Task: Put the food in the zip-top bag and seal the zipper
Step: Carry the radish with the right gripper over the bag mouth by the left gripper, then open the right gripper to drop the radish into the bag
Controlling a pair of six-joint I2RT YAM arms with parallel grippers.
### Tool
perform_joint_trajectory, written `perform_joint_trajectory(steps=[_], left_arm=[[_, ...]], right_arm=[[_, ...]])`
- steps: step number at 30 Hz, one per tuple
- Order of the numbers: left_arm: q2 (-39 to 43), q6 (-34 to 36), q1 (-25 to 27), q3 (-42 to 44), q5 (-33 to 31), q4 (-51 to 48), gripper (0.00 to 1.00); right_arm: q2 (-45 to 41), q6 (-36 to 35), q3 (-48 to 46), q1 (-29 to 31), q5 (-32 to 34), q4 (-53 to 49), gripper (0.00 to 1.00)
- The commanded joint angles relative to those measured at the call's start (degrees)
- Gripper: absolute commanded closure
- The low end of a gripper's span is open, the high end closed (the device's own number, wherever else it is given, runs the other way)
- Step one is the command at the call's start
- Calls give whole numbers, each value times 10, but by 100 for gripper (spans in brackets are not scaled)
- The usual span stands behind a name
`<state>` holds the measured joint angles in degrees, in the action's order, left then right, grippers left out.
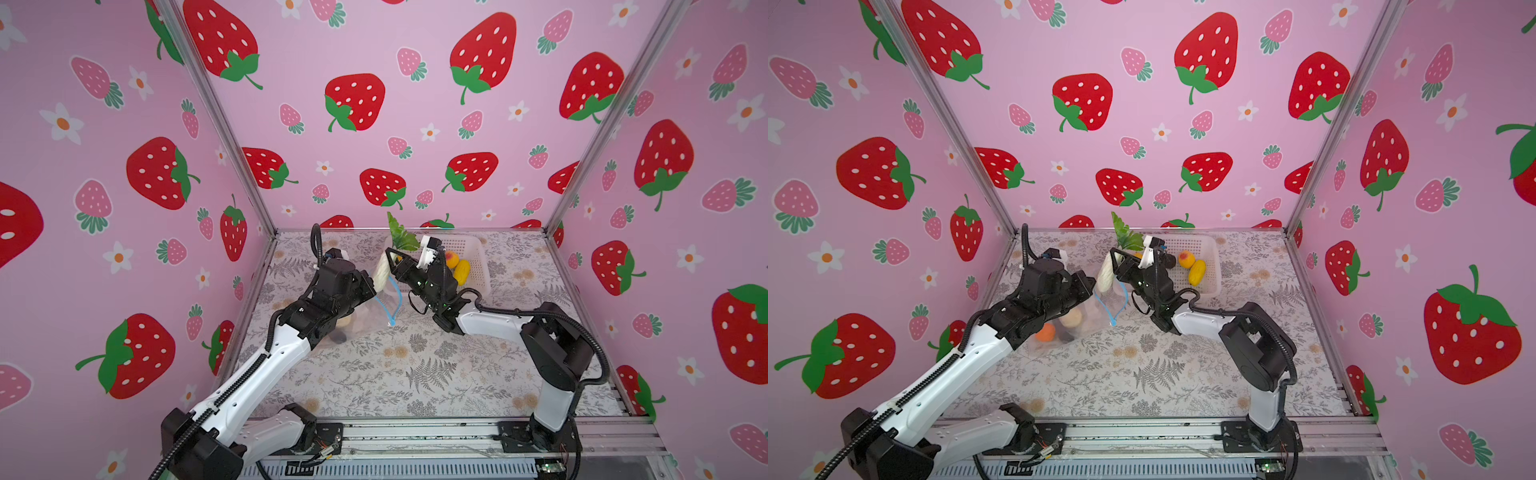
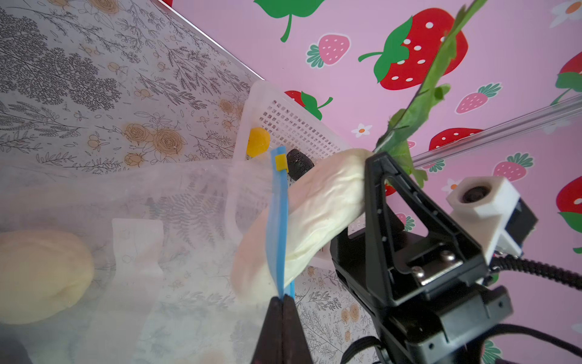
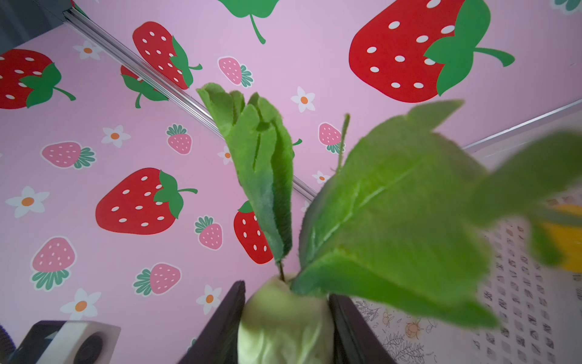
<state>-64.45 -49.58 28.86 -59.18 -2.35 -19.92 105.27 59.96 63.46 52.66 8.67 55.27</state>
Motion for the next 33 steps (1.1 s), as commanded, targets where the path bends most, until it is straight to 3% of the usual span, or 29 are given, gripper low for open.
perform_joint_trajectory(steps=[1, 10, 33], left_arm=[[0, -8, -2, -7, 4, 12, 100], [4, -9, -2, -4, 7, 14, 100], [12, -10, -2, 3, 4, 16, 100]], right_arm=[[8, 6, -2, 14, 45, 51, 55], [14, 2, -10, 31, 95, 57, 52], [7, -27, -4, 40, 98, 47, 44]])
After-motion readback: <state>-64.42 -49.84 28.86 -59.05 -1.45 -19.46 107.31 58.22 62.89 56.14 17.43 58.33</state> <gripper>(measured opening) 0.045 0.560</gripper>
